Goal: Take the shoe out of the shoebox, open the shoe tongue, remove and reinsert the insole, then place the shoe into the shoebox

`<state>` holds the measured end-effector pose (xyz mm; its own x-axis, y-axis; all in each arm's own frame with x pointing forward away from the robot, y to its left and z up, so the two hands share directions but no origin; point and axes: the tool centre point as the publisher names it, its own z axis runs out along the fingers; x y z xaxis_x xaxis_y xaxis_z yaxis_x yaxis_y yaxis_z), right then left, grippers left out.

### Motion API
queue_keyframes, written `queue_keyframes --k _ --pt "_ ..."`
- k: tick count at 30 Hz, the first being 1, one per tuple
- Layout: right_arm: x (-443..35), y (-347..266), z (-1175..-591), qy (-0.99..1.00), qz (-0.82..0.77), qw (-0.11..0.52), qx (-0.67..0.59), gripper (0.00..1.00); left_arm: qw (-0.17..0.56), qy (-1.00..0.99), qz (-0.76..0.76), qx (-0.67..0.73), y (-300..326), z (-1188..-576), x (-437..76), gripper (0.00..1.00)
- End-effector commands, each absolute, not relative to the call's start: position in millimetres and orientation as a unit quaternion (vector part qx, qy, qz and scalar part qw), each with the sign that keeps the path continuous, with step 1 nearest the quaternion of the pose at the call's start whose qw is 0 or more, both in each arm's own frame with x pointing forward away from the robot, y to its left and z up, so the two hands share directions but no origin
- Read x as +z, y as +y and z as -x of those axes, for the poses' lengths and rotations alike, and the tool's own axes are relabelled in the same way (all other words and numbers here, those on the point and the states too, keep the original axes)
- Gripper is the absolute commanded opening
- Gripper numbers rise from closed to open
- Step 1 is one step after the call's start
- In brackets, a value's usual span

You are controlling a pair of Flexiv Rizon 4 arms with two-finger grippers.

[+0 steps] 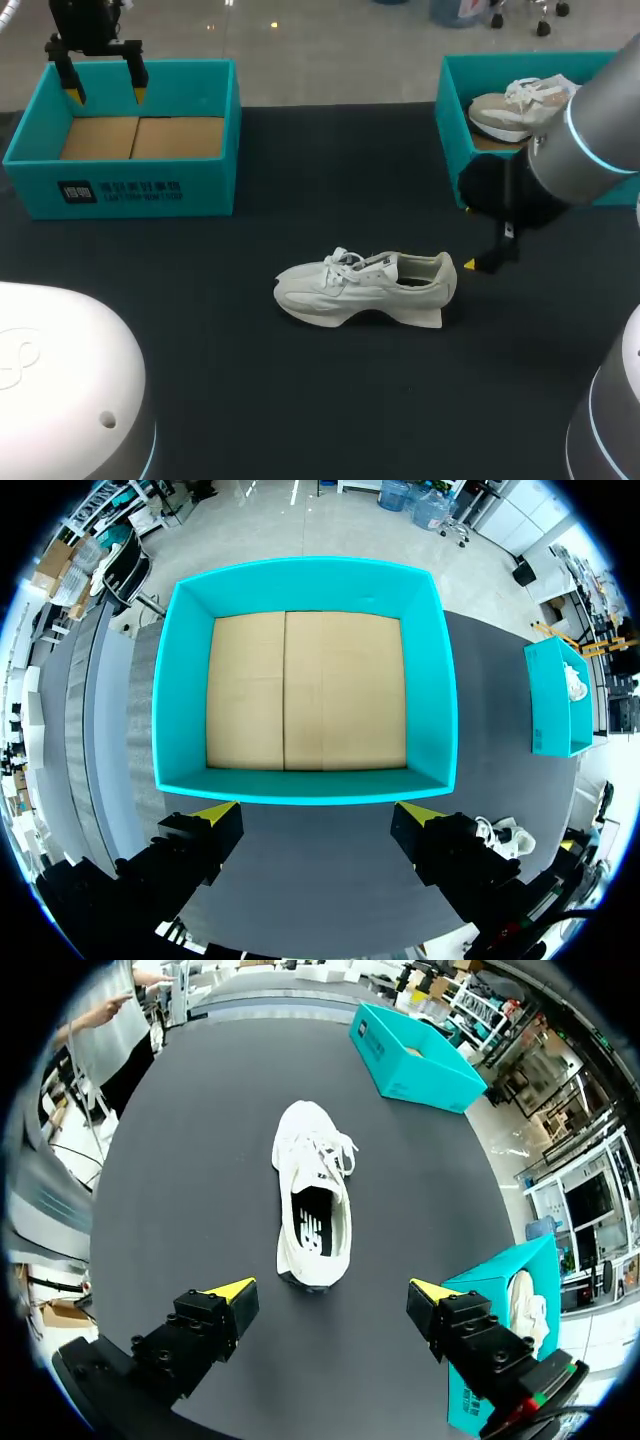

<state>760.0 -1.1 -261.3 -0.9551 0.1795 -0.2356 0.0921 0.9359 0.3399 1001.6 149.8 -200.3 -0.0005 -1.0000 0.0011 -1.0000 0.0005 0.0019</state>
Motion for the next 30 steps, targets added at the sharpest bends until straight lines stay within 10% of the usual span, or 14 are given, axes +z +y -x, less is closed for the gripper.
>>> queue_keyframes --k 1,30 --pt "-277.2 -7.3 -758.0 0.917 -0.040 0.134 0.373 1.00 0.001 -0.707 -0.707 0.000 149.8 -1001.0 -200.2 1.00" --pt "-320.7 -8.1 -762.8 0.895 -0.010 0.128 0.427 1.00 0.001 -0.707 -0.707 0.000 149.8 -1001.0 -200.2 1.00"
